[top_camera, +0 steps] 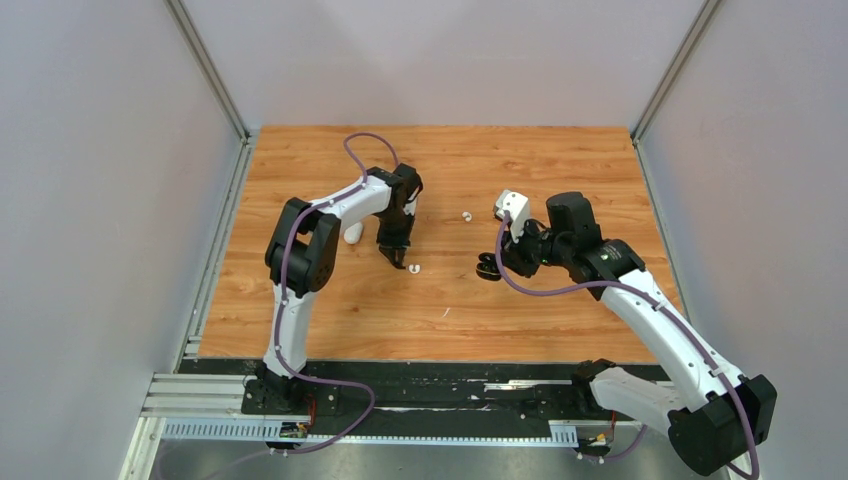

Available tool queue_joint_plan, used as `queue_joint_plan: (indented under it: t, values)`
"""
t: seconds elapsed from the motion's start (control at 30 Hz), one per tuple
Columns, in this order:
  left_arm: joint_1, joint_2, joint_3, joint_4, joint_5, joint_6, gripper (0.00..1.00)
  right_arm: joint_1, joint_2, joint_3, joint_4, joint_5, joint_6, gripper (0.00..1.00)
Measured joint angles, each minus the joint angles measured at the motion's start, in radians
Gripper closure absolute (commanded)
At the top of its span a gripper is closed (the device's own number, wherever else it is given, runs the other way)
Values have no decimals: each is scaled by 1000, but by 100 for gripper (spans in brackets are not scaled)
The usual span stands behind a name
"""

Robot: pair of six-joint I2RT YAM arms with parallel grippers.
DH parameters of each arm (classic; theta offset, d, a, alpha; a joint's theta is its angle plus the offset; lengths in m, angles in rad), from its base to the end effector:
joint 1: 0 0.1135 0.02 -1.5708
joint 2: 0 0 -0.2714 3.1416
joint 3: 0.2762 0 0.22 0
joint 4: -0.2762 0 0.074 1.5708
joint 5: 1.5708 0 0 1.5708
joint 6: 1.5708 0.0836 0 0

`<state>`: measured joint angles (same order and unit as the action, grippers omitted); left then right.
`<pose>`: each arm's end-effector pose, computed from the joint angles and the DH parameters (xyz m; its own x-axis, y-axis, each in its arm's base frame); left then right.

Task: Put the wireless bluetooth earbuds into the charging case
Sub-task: Pick up the earbud from the center of the board.

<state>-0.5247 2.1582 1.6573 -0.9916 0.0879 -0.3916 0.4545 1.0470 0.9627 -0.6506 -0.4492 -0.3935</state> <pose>0.3401 -0.2053 0.1336 -0.9902 0.1339 -0.0389 0.1374 0.9843 -0.1108 0.1736 0.1252 0.2904 -0.2938 -0.5280 -0.7968 -0.8636 0.5040 -0.0155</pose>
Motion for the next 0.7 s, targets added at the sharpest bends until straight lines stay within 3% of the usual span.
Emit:
queue_joint_plan:
  t: [0.17, 0.3, 0.7]
  values:
    - [5, -2, -8, -2, 14, 0, 78, 0, 0, 0, 0, 0, 0, 100]
    - [5, -7, -15, -4, 21, 5, 99, 0, 0, 0, 1, 0, 0, 100]
    - [5, -18, -6, -34, 15, 113, 100, 0, -1, -10, 13, -1, 0, 100]
